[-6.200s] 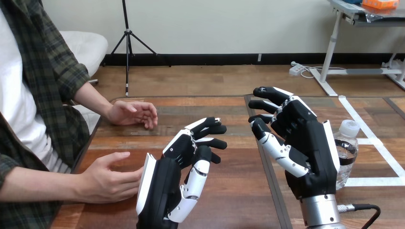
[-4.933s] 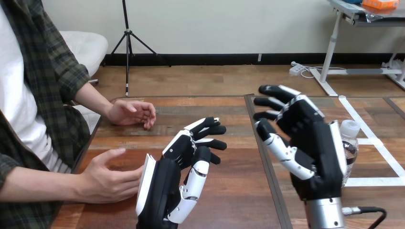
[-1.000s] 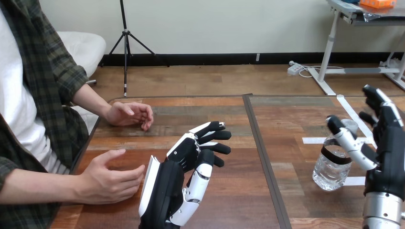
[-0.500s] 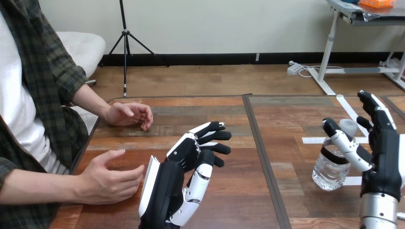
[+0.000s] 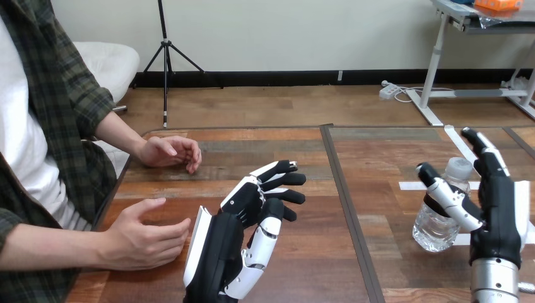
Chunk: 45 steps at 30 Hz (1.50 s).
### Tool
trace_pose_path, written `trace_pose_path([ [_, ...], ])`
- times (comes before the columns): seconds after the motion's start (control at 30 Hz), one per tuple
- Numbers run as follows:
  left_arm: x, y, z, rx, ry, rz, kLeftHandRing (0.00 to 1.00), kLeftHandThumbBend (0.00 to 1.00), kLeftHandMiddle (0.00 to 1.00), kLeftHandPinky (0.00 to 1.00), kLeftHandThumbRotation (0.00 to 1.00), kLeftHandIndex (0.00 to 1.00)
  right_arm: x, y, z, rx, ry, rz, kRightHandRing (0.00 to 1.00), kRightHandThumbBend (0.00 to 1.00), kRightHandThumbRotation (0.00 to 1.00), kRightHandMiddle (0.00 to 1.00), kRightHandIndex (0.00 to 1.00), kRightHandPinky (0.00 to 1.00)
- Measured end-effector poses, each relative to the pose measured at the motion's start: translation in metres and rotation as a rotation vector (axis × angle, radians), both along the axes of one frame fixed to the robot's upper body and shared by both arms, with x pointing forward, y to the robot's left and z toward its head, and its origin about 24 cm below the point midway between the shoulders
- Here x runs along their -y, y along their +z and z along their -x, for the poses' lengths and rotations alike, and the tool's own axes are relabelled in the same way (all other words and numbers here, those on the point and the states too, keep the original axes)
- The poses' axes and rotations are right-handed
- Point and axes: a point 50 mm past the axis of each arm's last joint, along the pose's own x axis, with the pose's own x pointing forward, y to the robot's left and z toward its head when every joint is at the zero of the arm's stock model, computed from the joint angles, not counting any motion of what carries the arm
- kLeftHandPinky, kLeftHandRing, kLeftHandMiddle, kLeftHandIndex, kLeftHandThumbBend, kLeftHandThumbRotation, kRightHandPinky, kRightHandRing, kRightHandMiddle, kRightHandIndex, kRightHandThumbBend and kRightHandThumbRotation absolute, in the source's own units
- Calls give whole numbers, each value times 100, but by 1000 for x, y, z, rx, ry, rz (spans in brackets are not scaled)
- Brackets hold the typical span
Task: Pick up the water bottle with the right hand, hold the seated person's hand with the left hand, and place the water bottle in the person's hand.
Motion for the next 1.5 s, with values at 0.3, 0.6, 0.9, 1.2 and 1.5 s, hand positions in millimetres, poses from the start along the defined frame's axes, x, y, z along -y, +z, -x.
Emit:
trace_pose_path([
  [0.3,0,0,0,-4,-4,0,64,20,71,53,75,76,4,-2,-2,-30,13,15,100,100,46,94,85,100],
  [0.6,-1,-1,1,-9,-3,3,64,19,71,53,75,76,5,-2,-4,-33,7,8,98,100,42,94,86,97],
  [0.9,-1,-1,1,-10,0,2,64,18,71,53,75,76,5,-2,-7,-40,4,-2,97,99,39,94,86,94],
  [1.2,-2,-1,1,-12,-2,8,64,16,72,52,75,77,4,-3,-7,-53,6,-3,96,97,35,94,87,93],
  [1.5,-2,-1,1,-11,-3,6,64,17,72,52,75,77,4,-6,-7,-69,-1,-9,95,94,32,93,87,91],
])
